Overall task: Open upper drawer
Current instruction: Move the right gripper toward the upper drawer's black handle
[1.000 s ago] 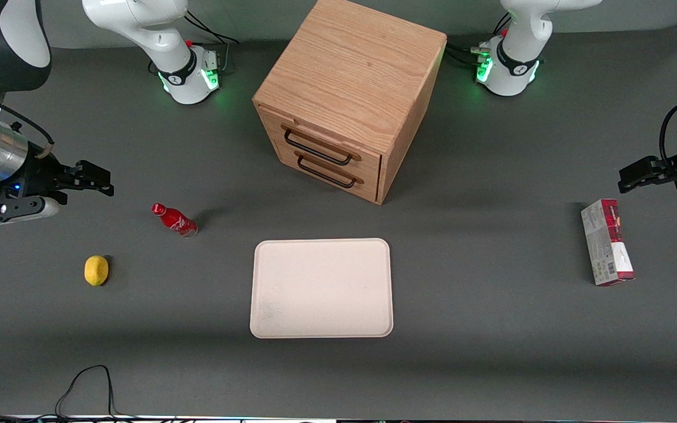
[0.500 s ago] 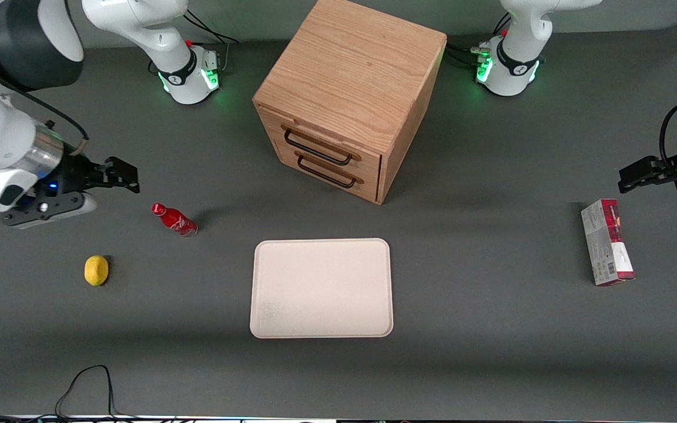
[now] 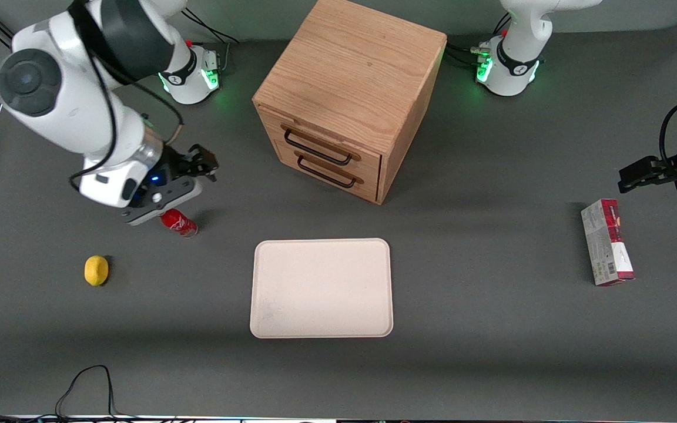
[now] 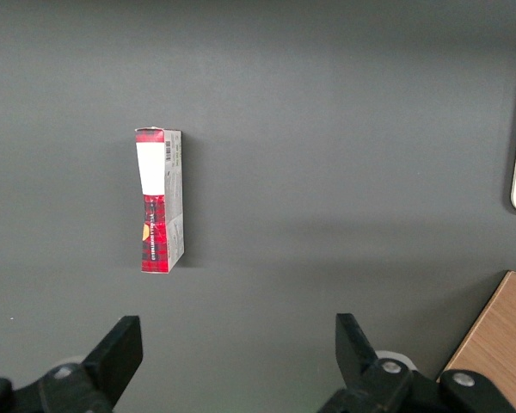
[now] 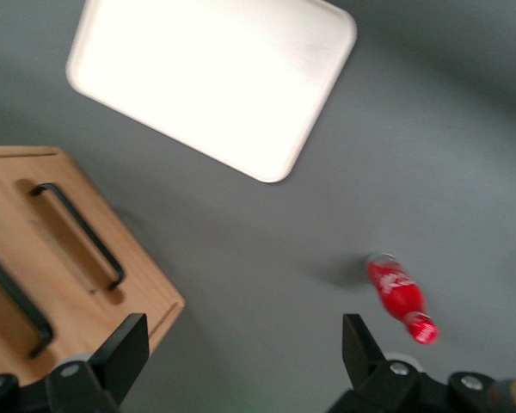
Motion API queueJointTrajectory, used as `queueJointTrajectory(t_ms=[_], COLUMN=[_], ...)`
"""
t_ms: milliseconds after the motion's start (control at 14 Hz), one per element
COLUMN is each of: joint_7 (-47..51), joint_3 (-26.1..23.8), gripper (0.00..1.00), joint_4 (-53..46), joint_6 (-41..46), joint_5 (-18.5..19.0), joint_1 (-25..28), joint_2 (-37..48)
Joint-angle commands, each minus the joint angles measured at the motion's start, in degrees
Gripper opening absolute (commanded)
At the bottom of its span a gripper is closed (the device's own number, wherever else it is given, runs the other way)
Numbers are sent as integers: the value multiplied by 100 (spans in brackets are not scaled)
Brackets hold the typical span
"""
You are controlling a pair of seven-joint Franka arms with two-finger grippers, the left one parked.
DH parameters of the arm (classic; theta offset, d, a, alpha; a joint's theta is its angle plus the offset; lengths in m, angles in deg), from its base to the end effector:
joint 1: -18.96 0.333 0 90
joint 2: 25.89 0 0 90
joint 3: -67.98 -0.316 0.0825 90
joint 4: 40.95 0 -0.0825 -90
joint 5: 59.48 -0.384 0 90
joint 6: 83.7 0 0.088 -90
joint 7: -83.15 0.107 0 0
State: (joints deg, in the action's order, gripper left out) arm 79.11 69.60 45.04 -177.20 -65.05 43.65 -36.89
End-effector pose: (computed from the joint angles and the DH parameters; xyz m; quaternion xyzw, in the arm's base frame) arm 0.5603 0.2510 0.5509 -0.9717 -0.2299 0.0375 0.0400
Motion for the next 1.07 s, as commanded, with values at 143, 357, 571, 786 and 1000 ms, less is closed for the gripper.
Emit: queueJointTrajectory(t_ms=[143,357,571,786,1000], joint_7=[-53,-315,-1062,-1125,-1536], joint_3=[40,-276,-549,-734,-822], gripper=[100,100,100,100,100], joint_4=[-512,-565,-644,-644,-635], joint_6=[17,8,-1,-18,-18], joint_5=[-225,-225,-225,-234,-576], joint_1=[405,432,440,432,432], joint_2=[-420,-578,-754,-903,-1070])
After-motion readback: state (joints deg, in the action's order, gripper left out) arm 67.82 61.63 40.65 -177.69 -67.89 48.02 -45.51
